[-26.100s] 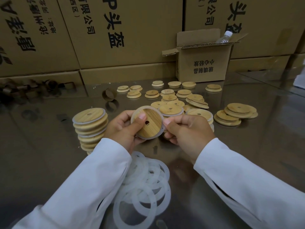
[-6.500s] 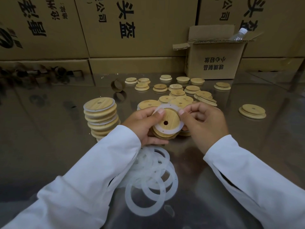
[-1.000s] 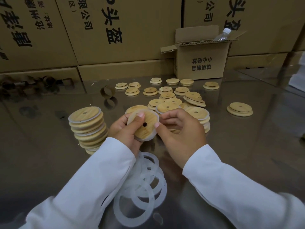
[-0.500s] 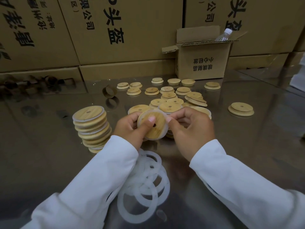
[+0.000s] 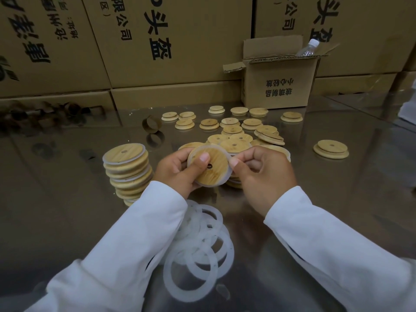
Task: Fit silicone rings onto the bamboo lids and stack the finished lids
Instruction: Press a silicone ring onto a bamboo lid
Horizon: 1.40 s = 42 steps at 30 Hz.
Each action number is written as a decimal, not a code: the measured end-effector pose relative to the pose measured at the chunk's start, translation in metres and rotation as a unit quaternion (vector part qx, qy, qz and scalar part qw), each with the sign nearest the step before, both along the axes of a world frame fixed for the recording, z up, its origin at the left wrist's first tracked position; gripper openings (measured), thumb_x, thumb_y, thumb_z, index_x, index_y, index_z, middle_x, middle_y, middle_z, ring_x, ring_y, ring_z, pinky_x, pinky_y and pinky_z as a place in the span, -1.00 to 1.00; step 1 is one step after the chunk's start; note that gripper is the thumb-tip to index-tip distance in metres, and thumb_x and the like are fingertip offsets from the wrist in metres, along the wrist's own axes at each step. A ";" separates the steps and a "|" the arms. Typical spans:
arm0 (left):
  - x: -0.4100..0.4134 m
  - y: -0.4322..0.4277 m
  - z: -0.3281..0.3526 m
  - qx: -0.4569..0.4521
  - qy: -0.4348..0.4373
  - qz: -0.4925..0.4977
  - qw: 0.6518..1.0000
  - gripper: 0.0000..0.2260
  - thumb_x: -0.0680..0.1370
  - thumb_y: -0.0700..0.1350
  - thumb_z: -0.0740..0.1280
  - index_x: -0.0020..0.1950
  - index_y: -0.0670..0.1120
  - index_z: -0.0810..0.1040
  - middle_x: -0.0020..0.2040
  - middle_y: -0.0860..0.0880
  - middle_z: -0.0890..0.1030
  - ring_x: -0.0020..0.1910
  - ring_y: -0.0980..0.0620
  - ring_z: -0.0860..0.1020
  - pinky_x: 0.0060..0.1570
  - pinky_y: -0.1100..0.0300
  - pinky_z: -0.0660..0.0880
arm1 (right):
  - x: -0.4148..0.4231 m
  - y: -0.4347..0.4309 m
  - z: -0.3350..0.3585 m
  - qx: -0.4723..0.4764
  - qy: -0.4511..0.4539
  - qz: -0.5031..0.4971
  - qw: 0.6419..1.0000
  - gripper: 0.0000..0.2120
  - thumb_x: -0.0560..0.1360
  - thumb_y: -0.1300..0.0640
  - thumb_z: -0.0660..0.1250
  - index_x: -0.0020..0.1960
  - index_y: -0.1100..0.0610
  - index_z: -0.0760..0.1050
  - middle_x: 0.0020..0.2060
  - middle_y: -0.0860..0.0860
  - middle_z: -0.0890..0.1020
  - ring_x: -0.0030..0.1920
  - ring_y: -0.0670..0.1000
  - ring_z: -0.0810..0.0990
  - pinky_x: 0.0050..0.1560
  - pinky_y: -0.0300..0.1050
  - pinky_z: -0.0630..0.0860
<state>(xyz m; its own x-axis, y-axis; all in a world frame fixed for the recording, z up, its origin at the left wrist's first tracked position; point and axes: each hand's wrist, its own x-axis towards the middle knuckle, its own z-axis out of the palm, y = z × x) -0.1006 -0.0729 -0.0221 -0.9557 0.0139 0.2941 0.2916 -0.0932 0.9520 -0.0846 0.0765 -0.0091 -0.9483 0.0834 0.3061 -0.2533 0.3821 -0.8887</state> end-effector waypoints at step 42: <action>-0.010 0.004 0.018 0.071 0.107 0.291 0.948 -0.85 0.40 -0.15 0.46 -0.14 0.02 0.53 -0.37 0.22 0.62 -0.30 0.33 0.60 -0.34 0.51 0.45 | -0.002 -0.007 -0.020 0.106 0.066 0.091 0.988 -0.84 0.51 0.06 0.28 0.02 -0.16 0.36 -0.28 -0.19 0.59 -0.19 -0.24 0.55 -0.14 -0.32 0.47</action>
<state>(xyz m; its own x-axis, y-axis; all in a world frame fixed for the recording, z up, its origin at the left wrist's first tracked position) -0.1106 -0.0688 -0.0043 -0.7076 -0.5512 0.4421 0.5183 0.0203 0.8550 -0.0864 0.0695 -0.0296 -0.8927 -0.1640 0.4198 -0.4427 0.4945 -0.7480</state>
